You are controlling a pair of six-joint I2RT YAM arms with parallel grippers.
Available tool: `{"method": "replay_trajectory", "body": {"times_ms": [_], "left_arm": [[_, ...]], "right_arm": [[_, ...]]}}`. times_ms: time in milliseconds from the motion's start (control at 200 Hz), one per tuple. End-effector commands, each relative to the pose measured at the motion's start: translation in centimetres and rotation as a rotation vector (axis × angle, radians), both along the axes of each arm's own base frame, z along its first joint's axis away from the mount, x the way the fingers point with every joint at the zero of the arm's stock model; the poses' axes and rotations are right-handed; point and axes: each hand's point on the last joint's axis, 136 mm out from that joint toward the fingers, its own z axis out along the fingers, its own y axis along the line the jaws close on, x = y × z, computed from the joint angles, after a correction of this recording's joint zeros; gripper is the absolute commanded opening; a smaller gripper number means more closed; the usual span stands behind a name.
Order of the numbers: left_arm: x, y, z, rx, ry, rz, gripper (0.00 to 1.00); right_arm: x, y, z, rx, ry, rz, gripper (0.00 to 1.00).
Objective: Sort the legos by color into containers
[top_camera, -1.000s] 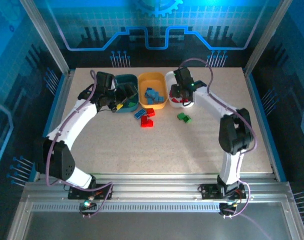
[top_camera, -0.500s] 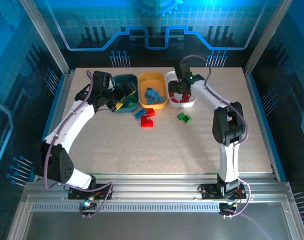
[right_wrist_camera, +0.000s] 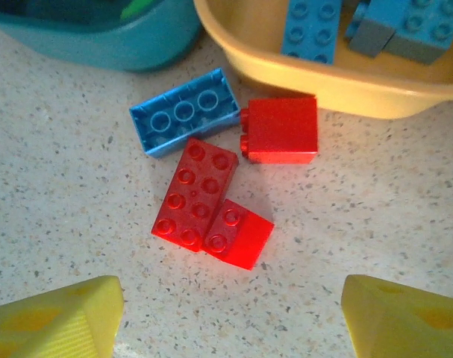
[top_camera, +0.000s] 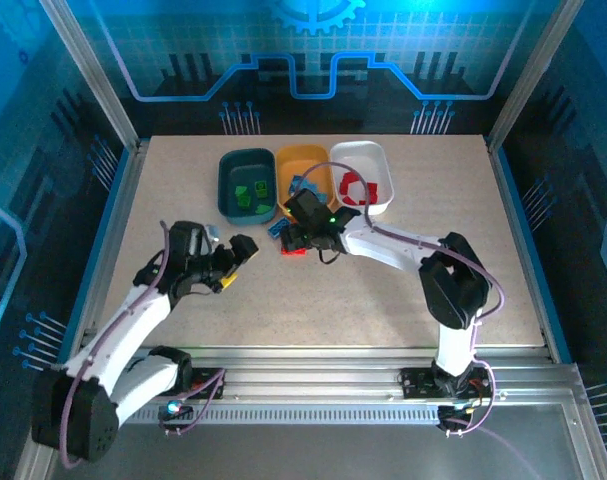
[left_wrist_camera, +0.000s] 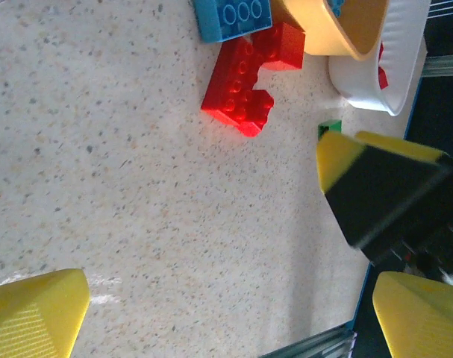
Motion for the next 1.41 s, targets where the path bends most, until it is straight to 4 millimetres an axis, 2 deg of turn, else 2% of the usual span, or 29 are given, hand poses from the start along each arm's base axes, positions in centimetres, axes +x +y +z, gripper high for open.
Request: {"method": "replay_trajectory", "body": {"times_ms": [0,150,330,520,720,860,980,1020,1101,1256,1401], "left_arm": [[-0.7,0.0,0.4,-0.037,-0.041,0.009,0.99],[-1.9,0.0,0.0,-0.031,-0.027,-0.017,0.99],[-2.3,0.1,-0.5,-0.030,-0.025,-0.013,0.99],[-2.4,0.1,-0.9,-0.034,-0.018,-0.008,0.99],[-2.3,0.1,-0.7,-0.042,-0.021,-0.008,0.99],[-2.3,0.1,-0.9,-0.037,-0.018,-0.004,0.99],[-2.4,0.1,-1.0,-0.038,-0.010,-0.004,0.99],[-2.4,0.1,-1.0,-0.037,-0.008,-0.005,0.99],[-2.6,0.2,-0.9,-0.030,-0.005,-0.007,0.99],[-2.7,0.4,-0.9,-0.022,-0.007,0.001,0.99],[-2.4,0.3,-1.2,-0.032,-0.001,0.004,0.99]], "right_arm": [[0.6,0.7,-1.5,-0.017,0.015,-0.038,0.78],[1.8,0.0,-3.8,-0.050,0.036,-0.076,0.72],[2.6,-0.1,-6.0,-0.071,0.077,-0.079,0.68],[2.7,-2.5,-7.1,-0.083,0.095,-0.132,0.63],[2.0,-4.7,-7.0,-0.069,0.095,-0.152,0.62],[1.9,-4.3,-7.6,-0.059,0.101,-0.119,0.62],[3.0,-3.9,-8.7,-0.089,0.101,-0.107,0.61],[3.3,-3.8,-8.9,-0.090,0.108,-0.108,0.57],[3.5,-3.8,-8.6,-0.086,0.101,-0.115,0.48],[3.1,-3.9,-7.3,-0.096,0.057,-0.109,0.39],[3.0,-4.4,-3.6,-0.075,-0.024,-0.102,0.36]]}}
